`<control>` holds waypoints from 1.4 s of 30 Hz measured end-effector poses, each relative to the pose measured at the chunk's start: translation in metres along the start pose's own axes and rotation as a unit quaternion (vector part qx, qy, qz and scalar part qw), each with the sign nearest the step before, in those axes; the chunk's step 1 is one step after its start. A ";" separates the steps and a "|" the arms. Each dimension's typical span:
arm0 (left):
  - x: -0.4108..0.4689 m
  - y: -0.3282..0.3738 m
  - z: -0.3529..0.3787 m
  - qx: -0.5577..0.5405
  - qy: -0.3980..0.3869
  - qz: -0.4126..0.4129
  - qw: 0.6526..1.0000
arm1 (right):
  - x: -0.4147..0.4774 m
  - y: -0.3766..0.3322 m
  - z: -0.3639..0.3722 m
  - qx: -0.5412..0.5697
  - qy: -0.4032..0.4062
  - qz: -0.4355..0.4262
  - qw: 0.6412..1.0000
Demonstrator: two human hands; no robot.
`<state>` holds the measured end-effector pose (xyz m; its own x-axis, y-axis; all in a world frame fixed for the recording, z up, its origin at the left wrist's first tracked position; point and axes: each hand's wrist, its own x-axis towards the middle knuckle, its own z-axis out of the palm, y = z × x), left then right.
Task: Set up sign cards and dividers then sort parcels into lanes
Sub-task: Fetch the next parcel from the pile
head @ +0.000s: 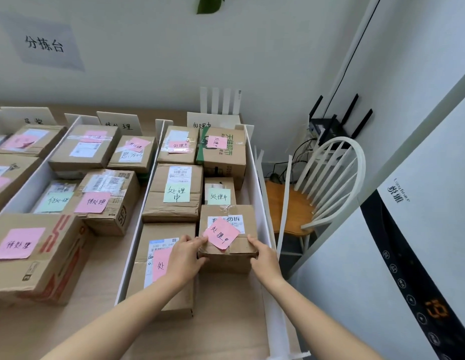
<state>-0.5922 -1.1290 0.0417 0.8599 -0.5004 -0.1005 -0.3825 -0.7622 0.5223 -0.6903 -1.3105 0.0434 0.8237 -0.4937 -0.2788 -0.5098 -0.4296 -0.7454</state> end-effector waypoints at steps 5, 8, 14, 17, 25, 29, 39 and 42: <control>0.006 0.006 -0.003 0.029 0.005 0.001 1.000 | 0.006 -0.013 -0.004 -0.010 0.011 0.000 1.000; 0.011 0.010 -0.004 0.054 0.003 0.004 0.999 | 0.009 -0.021 -0.006 -0.036 0.003 -0.007 0.999; 0.017 0.008 -0.011 0.110 -0.033 0.005 0.993 | 0.020 -0.039 -0.014 -0.180 -0.069 -0.012 0.981; 0.019 0.000 -0.028 0.117 -0.015 0.029 0.993 | 0.028 -0.064 -0.014 -0.310 -0.067 -0.028 0.948; -0.019 -0.070 -0.139 0.277 0.099 -0.044 0.955 | 0.024 -0.175 0.036 -0.302 -0.066 -0.273 0.911; -0.070 -0.117 -0.192 0.291 0.127 -0.181 0.931 | 0.001 -0.228 0.091 -0.237 -0.117 -0.387 0.883; -0.250 -0.228 -0.272 0.289 0.191 -0.389 0.853 | -0.116 -0.334 0.240 -0.234 -0.207 -0.556 0.770; -0.296 -0.256 -0.294 0.282 0.201 -0.417 0.840 | -0.157 -0.364 0.283 -0.228 -0.228 -0.588 0.742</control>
<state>-0.6496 -0.6655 0.1865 0.9099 0.3970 0.1200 0.4077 -0.9093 -0.0838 -0.5640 -0.8622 0.1871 0.7103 0.6880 0.1488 0.6830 -0.6226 -0.3820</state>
